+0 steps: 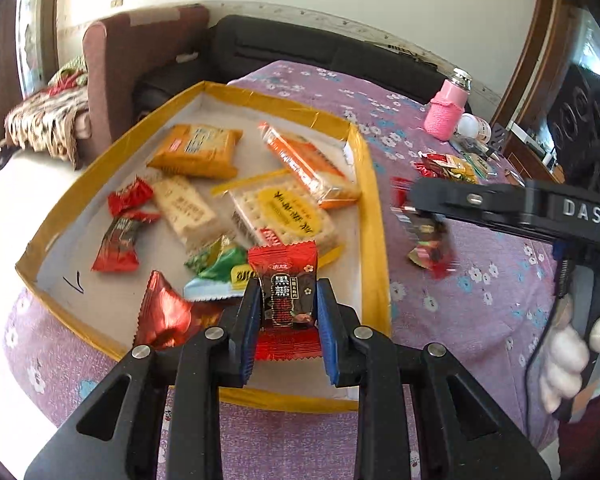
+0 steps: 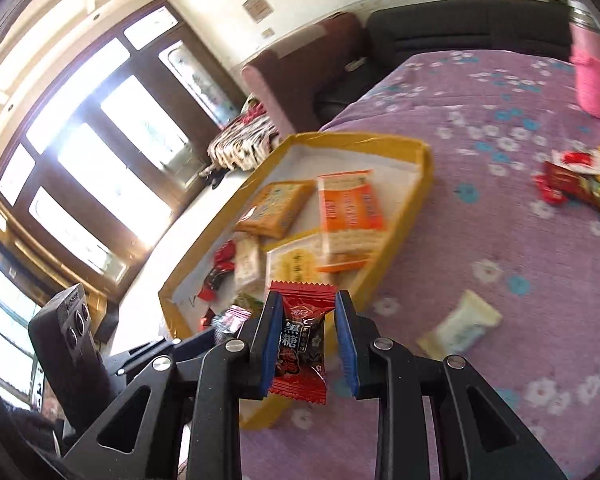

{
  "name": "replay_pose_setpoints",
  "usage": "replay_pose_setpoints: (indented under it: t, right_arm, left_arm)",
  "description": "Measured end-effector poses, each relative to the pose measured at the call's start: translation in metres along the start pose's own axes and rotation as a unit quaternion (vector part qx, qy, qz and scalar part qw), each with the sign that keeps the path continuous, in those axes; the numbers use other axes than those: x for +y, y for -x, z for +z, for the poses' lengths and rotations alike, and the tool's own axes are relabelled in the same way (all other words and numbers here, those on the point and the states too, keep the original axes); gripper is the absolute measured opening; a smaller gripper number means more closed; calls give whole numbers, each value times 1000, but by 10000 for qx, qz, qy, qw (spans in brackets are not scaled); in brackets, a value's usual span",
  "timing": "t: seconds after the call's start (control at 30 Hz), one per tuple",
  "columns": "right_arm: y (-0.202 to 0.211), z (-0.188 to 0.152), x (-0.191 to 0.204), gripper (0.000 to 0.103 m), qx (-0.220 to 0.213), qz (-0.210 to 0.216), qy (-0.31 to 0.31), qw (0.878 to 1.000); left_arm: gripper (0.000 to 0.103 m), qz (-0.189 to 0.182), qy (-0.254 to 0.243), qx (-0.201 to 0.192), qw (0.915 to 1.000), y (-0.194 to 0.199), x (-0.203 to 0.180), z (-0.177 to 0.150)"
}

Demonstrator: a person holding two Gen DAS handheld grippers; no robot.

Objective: Organize snacks
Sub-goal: 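Carry both red candies over the tray and open both tools, then grasp the green snack pack with the right tool while the left tool grasps the white candy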

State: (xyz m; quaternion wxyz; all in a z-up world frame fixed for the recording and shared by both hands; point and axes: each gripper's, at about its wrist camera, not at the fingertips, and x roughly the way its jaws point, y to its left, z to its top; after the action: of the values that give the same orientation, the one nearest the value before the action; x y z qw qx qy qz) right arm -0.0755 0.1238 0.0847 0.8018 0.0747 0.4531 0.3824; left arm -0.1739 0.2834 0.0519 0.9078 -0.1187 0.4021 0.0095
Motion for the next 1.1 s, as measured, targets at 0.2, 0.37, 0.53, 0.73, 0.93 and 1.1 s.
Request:
replay_pose_setpoints:
  t: [0.2, 0.37, 0.53, 0.73, 0.93, 1.1]
  right_arm:
    - [-46, 4, 26, 27, 357, -213, 260, 9988]
    - [-66, -2, 35, 30, 481, -520, 476, 9964]
    - [-48, -3, 38, 35, 163, -590, 588, 9964]
    - [-4, -6, 16, 44, -303, -681, 347, 9966]
    - [25, -19, -32, 48, -431, -785, -255, 9957]
    - [41, -28, -66, 48, -474, -823, -638, 9934]
  left_arm:
    - [29, -247, 193, 9, 9995, 2, 6, -1]
    - [39, -161, 215, -120, 9996, 12, 9, -2]
    - [74, 672, -147, -386, 9969, 27, -7, 1]
    - [74, 822, -412, -503, 9945, 33, -26, 1]
    - [74, 1083, -760, -489, 9900, 33, -49, 0]
    - [74, 1104, -899, -469, 9887, 36, -62, 2]
